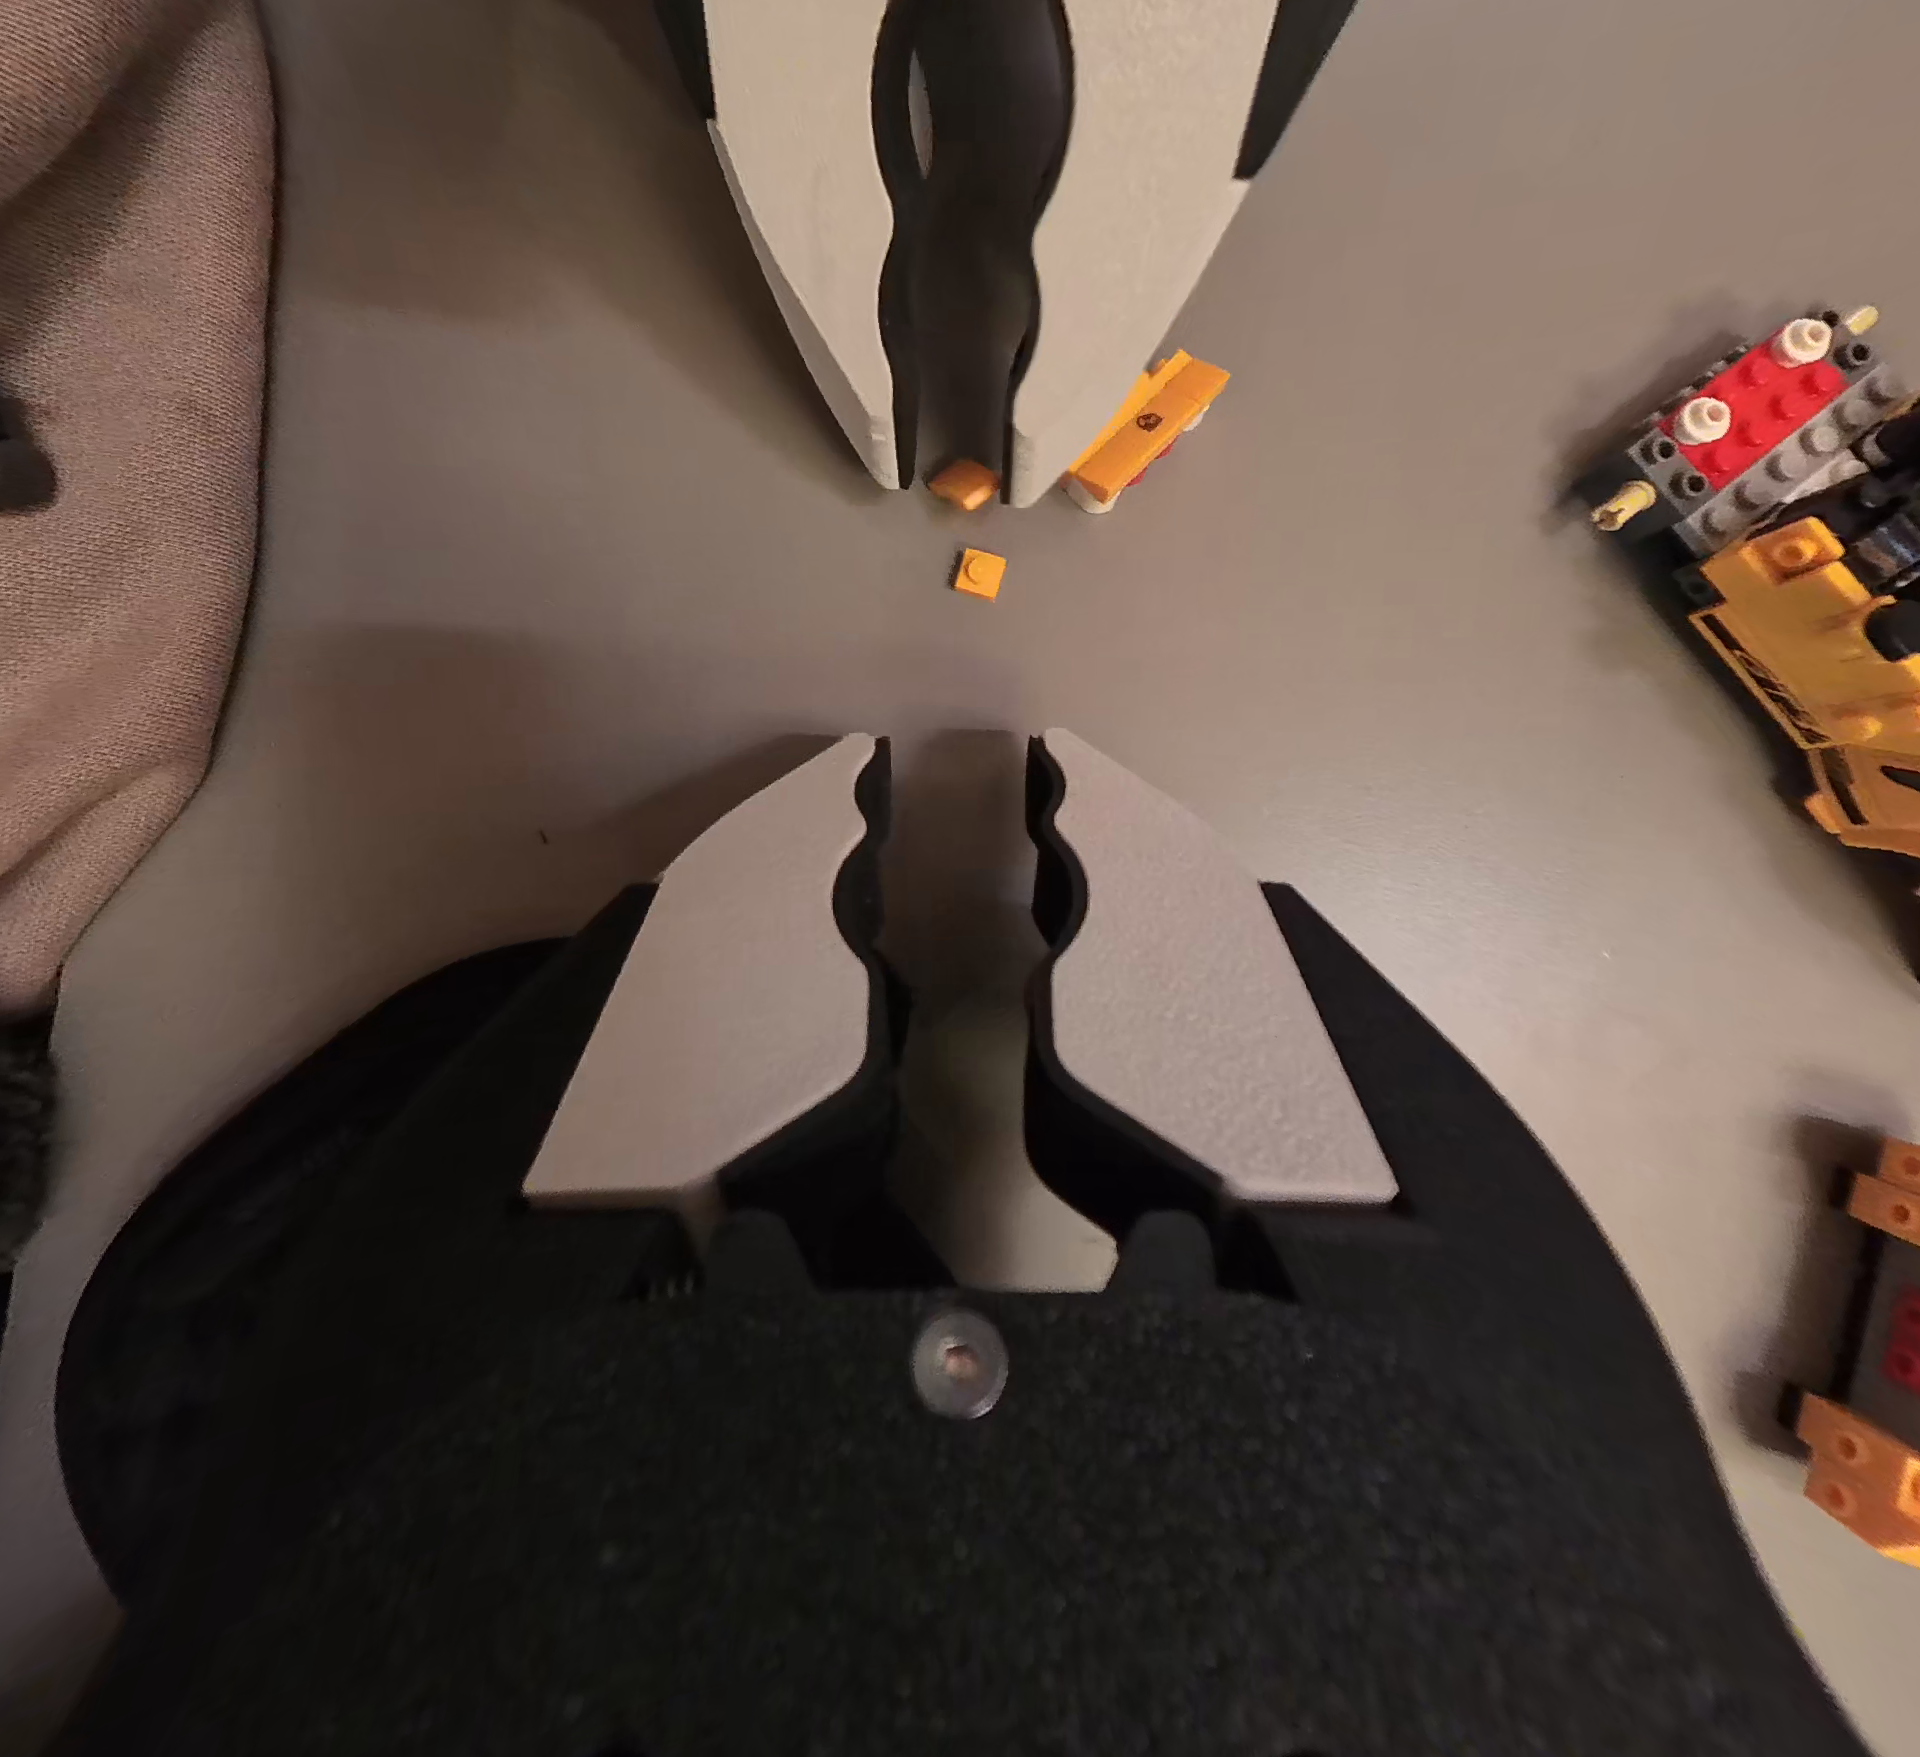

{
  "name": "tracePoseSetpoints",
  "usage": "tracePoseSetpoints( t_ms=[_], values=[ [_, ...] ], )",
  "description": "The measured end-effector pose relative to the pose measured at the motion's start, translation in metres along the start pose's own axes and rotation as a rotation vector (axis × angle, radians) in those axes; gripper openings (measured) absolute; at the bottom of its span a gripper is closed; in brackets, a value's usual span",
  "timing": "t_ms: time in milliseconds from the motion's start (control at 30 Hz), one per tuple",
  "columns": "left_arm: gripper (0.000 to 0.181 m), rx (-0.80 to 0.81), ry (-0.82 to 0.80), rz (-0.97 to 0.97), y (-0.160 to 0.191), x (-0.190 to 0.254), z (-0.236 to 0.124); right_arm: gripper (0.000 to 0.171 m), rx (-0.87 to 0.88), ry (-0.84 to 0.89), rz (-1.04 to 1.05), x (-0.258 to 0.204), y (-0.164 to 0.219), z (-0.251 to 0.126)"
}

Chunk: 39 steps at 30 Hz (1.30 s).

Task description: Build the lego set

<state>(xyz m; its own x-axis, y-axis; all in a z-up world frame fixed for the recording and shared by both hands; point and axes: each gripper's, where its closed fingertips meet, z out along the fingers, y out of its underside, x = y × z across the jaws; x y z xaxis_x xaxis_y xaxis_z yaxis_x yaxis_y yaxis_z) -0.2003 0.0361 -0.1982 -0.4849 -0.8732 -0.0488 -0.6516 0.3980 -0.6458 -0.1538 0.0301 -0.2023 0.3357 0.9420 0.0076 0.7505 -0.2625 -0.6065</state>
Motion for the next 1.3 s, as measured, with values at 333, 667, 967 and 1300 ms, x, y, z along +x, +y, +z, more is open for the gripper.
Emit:
tracePoseSetpoints(
  t_ms=[333,667,967,1300],
  values=[
    [0.017,0.008,0.006,0.001,0.001,0.01,-0.001,0.024,-0.006,0.009,-0.002,0.0,0.001,0.001],
    [0.013,0.026,-0.001,0.091,-0.006,0.02,0.003,0.023,-0.007,0.006,-0.003,-0.001,0.001,0.003],
    [0.023,-0.103,-0.023,-0.083,0.009,0.014,0.001,0.023,-0.007,0.008,0.001,0.0,0.001,0.003],
    [0.008,-0.093,-0.03,-0.088,0.002,0.005,0.007,0.023,0.001,0.002,0.004,-0.001,0.001,0.002]
  ],
)
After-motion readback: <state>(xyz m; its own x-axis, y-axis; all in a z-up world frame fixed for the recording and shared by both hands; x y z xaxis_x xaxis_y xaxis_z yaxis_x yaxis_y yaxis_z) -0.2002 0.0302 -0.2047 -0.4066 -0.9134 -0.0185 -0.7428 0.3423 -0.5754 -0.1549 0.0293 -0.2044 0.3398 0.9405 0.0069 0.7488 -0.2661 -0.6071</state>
